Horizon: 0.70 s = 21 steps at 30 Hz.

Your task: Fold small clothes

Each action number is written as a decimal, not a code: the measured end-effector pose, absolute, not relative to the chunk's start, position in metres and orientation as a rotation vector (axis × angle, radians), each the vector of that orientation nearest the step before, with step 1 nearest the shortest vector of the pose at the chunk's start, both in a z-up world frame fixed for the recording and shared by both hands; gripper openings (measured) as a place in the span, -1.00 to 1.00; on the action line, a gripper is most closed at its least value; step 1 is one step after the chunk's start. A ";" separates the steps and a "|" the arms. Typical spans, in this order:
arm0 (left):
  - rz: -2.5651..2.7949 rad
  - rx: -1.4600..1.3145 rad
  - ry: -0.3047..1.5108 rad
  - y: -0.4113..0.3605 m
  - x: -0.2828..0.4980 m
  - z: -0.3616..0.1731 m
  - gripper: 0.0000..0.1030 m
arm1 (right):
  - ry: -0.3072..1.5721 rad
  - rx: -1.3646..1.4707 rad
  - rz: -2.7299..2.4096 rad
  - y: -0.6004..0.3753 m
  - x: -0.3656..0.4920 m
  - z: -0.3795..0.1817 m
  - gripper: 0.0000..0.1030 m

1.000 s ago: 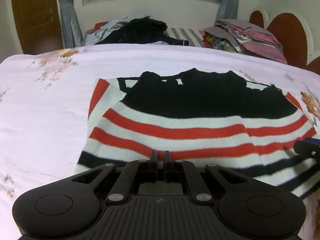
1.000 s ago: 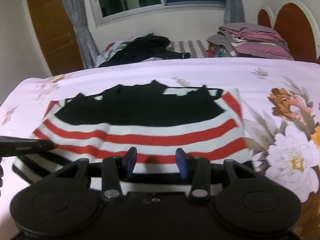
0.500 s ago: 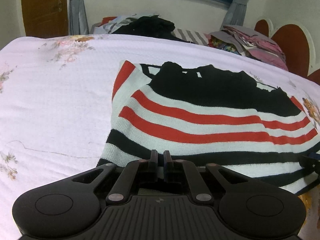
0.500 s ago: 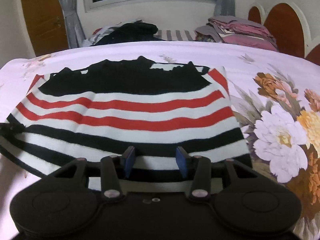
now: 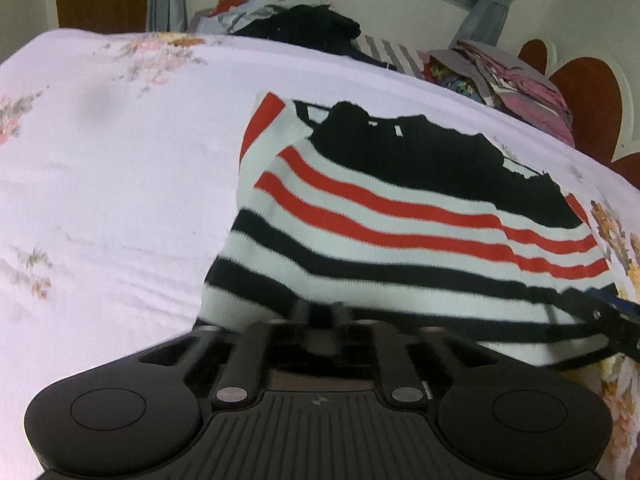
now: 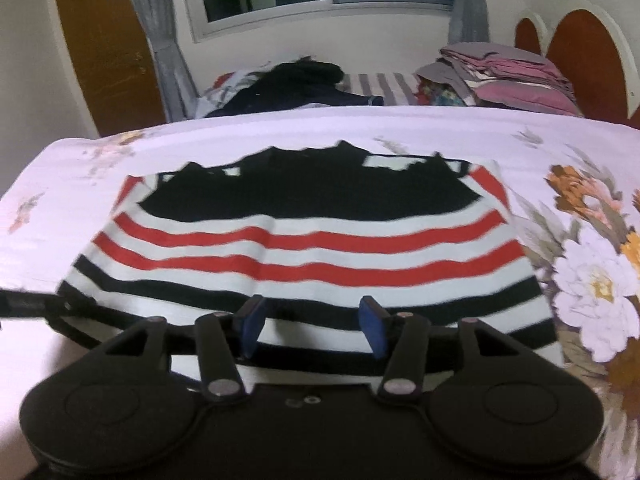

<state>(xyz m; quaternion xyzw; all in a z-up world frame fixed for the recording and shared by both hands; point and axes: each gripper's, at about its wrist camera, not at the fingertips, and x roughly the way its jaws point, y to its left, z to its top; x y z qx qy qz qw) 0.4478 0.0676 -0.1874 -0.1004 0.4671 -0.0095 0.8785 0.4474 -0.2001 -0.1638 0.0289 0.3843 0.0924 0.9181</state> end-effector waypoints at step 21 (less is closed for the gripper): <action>-0.028 -0.727 0.924 0.101 0.440 -0.229 0.88 | 0.808 0.071 0.139 -0.178 0.448 -0.170 0.04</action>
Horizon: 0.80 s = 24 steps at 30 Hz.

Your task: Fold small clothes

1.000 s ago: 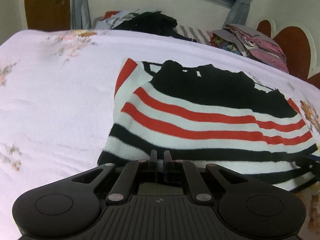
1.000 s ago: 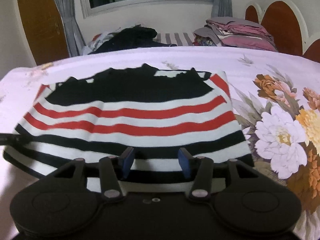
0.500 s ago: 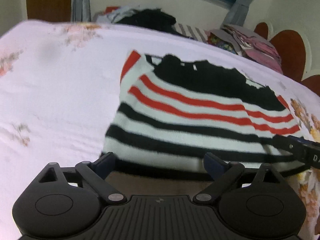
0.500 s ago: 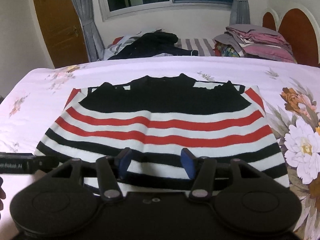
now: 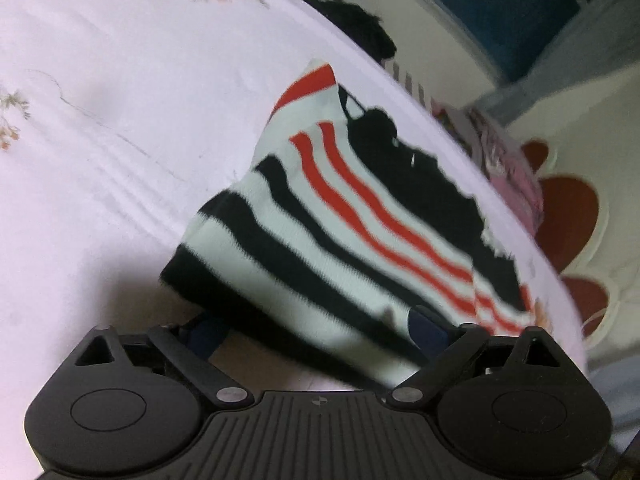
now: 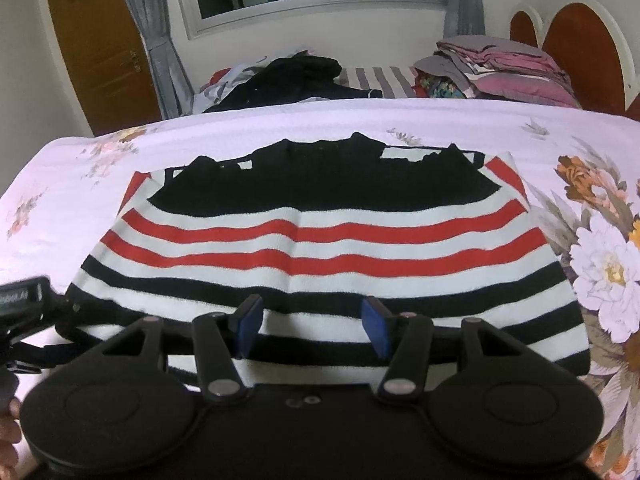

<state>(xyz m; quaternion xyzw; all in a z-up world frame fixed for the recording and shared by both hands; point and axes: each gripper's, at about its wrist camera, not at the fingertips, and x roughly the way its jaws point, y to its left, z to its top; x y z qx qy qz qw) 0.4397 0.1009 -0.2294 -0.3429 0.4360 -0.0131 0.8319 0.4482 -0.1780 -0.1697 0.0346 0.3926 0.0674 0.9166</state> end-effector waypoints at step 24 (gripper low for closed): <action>0.128 -0.908 0.759 0.100 0.455 -0.249 -0.29 | 0.836 -0.072 0.162 -0.177 0.497 -0.204 0.11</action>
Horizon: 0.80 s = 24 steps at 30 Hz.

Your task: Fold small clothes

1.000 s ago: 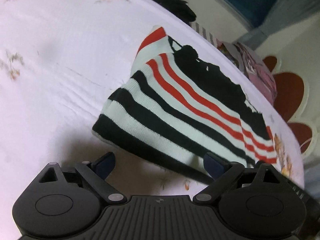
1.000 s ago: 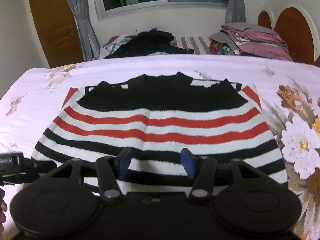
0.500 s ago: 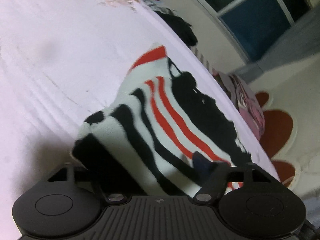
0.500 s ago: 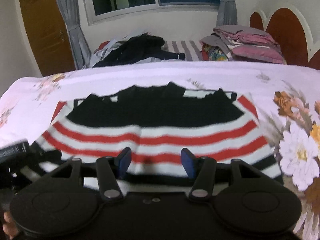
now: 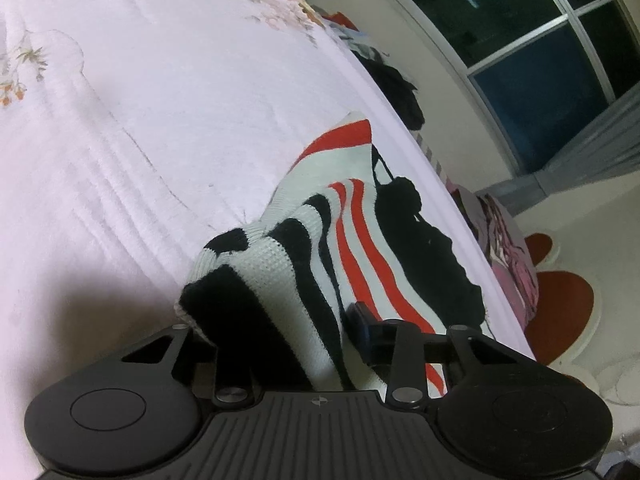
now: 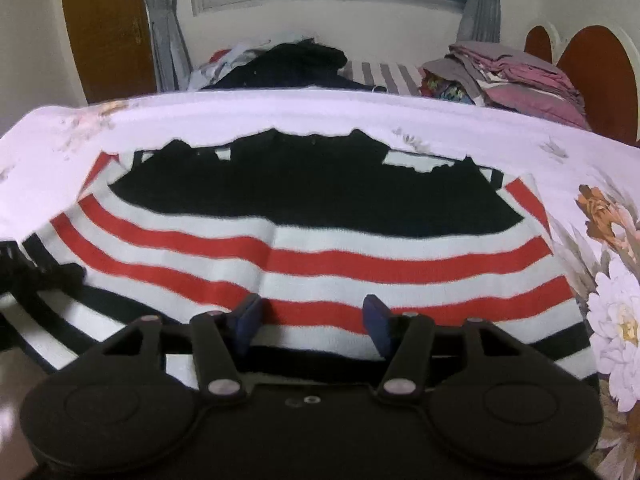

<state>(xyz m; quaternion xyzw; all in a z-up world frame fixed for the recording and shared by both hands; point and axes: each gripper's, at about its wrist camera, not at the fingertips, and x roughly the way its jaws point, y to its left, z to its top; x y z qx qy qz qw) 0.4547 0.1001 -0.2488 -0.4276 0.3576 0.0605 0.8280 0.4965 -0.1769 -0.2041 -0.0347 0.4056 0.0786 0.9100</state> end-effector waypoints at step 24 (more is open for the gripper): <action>-0.054 -0.558 0.601 0.029 0.472 -0.157 -0.64 | 0.812 -0.074 0.277 -0.189 0.499 -0.200 0.29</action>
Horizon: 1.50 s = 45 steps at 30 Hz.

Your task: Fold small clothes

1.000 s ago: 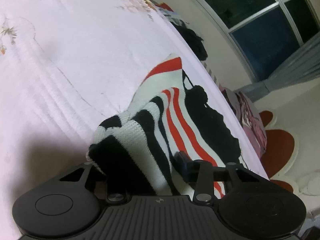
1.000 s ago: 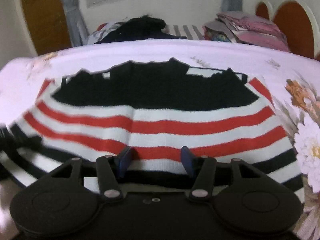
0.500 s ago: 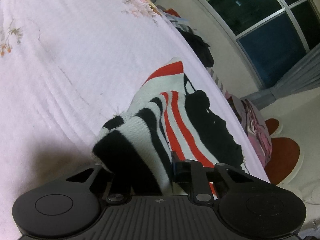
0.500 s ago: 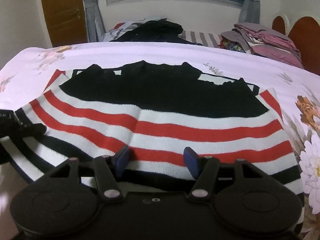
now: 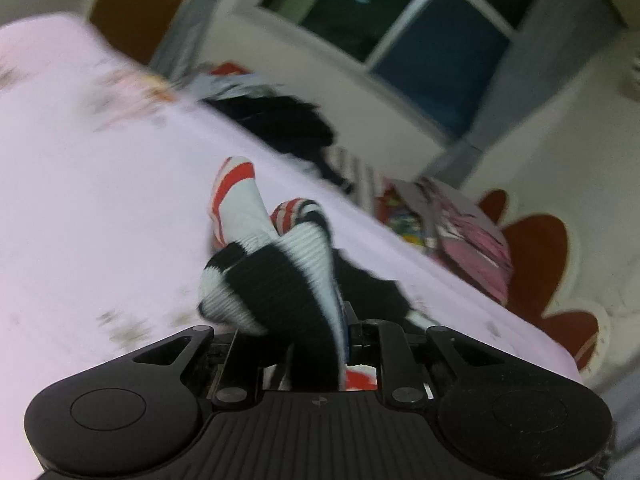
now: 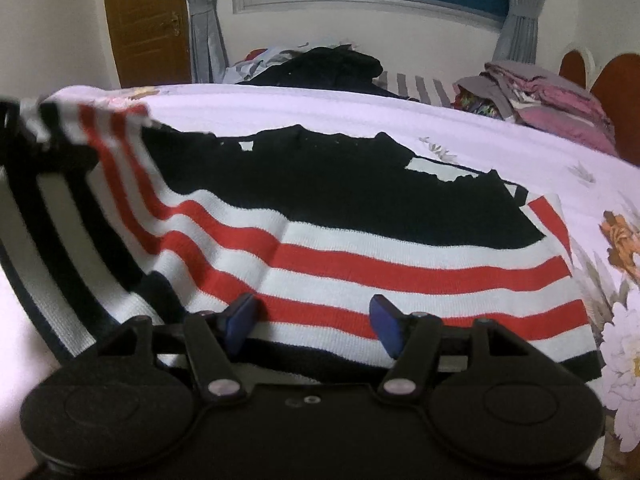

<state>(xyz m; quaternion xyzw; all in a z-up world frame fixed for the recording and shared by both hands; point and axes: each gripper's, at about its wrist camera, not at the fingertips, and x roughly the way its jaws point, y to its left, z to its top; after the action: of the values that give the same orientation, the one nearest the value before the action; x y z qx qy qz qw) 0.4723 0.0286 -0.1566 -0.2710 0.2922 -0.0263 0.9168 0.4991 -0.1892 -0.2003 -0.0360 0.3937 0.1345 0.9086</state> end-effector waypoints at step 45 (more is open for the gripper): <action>-0.165 -0.247 0.729 -0.053 0.462 -0.143 0.22 | 0.939 0.572 0.270 -0.348 0.534 -0.190 0.61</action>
<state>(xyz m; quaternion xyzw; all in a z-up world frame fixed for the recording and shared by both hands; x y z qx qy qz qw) 0.4619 -0.0526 -0.1431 -0.1204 0.3553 -0.0805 0.9235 0.5341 -0.3479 -0.1899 0.2708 0.4448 0.1277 0.8441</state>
